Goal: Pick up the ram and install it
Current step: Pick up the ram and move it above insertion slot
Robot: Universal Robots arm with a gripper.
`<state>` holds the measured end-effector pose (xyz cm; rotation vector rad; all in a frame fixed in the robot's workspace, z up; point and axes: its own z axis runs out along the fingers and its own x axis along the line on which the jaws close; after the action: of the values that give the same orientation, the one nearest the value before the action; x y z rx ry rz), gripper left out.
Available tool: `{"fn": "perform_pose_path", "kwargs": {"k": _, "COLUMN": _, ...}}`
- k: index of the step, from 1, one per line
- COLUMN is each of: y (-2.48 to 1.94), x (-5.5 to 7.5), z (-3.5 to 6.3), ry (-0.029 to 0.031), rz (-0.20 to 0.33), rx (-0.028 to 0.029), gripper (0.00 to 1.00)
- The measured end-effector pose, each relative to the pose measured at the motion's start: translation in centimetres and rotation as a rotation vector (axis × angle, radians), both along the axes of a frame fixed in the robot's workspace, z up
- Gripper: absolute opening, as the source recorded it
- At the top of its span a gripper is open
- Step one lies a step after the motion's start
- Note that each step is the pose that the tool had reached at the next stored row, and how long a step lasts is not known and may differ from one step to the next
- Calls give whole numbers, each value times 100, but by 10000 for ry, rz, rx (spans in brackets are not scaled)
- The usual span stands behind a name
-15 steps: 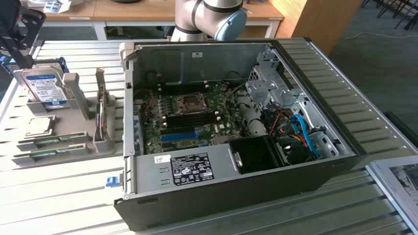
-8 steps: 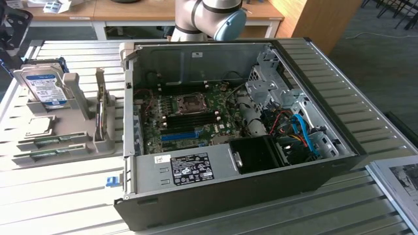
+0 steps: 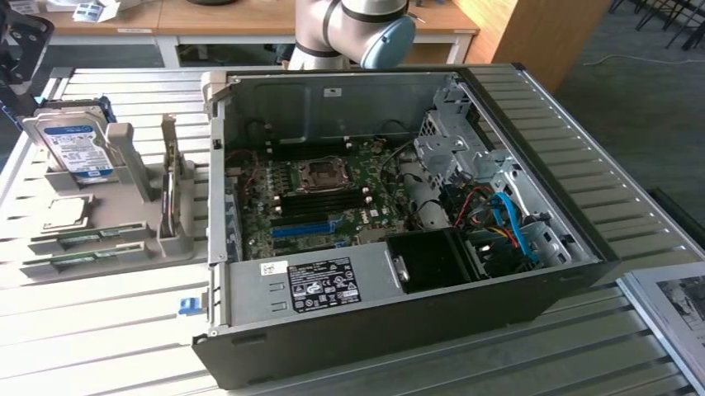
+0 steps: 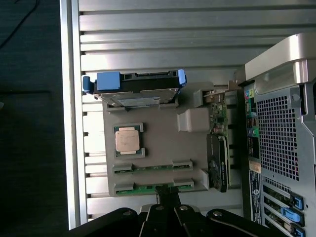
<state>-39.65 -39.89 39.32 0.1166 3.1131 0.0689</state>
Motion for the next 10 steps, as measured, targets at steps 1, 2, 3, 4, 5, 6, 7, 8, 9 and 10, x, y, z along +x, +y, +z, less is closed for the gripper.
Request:
{"fn": "perform_pose_path", "kwargs": {"k": 1, "y": 0, "x": 0, "z": 0, "ry": 0, "rz": 0, "rx": 0, "gripper": 10}}
{"fn": "perform_pose_path", "kwargs": {"k": 2, "y": 0, "x": 0, "z": 0, "ry": 0, "rz": 0, "rx": 0, "gripper": 10}}
{"fn": "perform_pose_path", "kwargs": {"k": 3, "y": 0, "x": 0, "z": 0, "ry": 0, "rz": 0, "rx": 0, "gripper": 10}}
{"fn": "perform_pose_path", "kwargs": {"k": 4, "y": 0, "x": 0, "z": 0, "ry": 0, "rz": 0, "rx": 0, "gripper": 10}}
{"fn": "perform_pose_path", "kwargs": {"k": 5, "y": 0, "x": 0, "z": 0, "ry": 0, "rz": 0, "rx": 0, "gripper": 10}}
{"fn": "perform_pose_path", "kwargs": {"k": 6, "y": 0, "x": 0, "z": 0, "ry": 0, "rz": 2, "rx": 0, "gripper": 10}}
{"fn": "perform_pose_path", "kwargs": {"k": 7, "y": 0, "x": 0, "z": 0, "ry": 0, "rz": 9, "rx": -1, "gripper": 10}}
{"fn": "perform_pose_path", "kwargs": {"k": 8, "y": 0, "x": 0, "z": 0, "ry": 0, "rz": 26, "rx": -1, "gripper": 10}}
{"fn": "perform_pose_path", "kwargs": {"k": 9, "y": 0, "x": 0, "z": 0, "ry": 0, "rz": 61, "rx": 0, "gripper": 10}}
{"fn": "perform_pose_path", "kwargs": {"k": 10, "y": 0, "x": 0, "z": 0, "ry": 1, "rz": 108, "rx": 0, "gripper": 10}}
